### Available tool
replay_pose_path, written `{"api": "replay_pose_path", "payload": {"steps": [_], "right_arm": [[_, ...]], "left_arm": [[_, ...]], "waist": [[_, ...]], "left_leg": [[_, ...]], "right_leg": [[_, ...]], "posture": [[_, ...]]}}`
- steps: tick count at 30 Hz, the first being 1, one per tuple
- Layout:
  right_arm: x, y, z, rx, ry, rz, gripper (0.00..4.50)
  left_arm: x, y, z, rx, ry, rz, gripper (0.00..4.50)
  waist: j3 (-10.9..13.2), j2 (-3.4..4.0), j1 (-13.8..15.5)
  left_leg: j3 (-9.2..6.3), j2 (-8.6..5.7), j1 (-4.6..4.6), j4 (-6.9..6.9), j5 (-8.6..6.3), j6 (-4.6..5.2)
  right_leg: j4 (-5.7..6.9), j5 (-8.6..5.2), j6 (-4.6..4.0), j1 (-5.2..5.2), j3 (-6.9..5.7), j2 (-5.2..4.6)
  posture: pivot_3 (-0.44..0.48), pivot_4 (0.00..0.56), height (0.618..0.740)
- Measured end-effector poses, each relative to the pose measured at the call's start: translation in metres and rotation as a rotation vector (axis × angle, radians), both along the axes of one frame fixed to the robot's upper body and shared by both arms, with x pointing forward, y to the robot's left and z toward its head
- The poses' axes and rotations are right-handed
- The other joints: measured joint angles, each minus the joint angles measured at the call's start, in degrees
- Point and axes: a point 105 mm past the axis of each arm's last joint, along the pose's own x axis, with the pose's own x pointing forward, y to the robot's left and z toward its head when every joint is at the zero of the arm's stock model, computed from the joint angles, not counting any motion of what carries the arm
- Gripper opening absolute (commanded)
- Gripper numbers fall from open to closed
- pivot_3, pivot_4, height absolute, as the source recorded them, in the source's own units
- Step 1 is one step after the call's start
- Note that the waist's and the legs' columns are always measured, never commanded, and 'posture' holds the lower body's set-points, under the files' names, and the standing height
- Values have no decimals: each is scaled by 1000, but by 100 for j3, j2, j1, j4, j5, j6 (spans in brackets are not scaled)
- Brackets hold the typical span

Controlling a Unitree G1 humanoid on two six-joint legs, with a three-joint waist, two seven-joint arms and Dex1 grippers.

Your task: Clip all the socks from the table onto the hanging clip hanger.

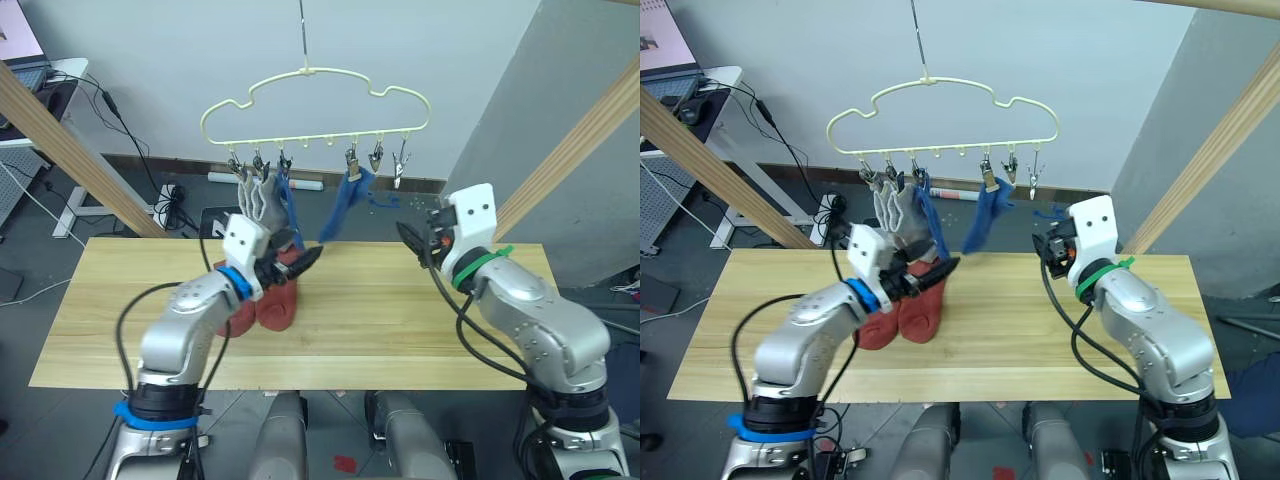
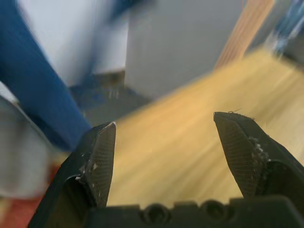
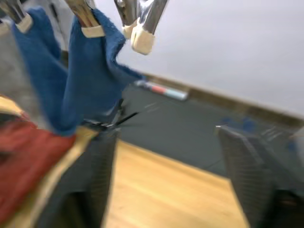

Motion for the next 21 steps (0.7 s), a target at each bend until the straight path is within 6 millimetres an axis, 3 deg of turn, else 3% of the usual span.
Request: {"api": "replay_pose_path", "payload": {"steps": [1, 5, 21], "right_arm": [[0, 4, 2, 9, -18, 3, 3314], [2, 13, 14, 43, -109, -27, 2191], [35, 40, 35, 114, -230, -127, 2191]], "left_arm": [[-3, 1, 8, 2, -28, -6, 3634], [-18, -5, 26, 7, -84, -55, 3634], [-44, -13, 43, 7, -119, -104, 3634]], "waist": [[0, 0, 7], [3, -3, 53], [7, 2, 156]], "left_leg": [[0, -1, 0, 0, 0, 0], [0, -2, 0, 0, 0, 0], [-3, 1, 1, -3, 1, -1]], "right_leg": [[0, 0, 0, 0, 0, -1], [-2, 0, 1, 1, 0, -4], [-2, -1, 0, 1, -2, -3]], "posture": [[185, 307, 740], [195, 309, 740], [218, 312, 740]]}}
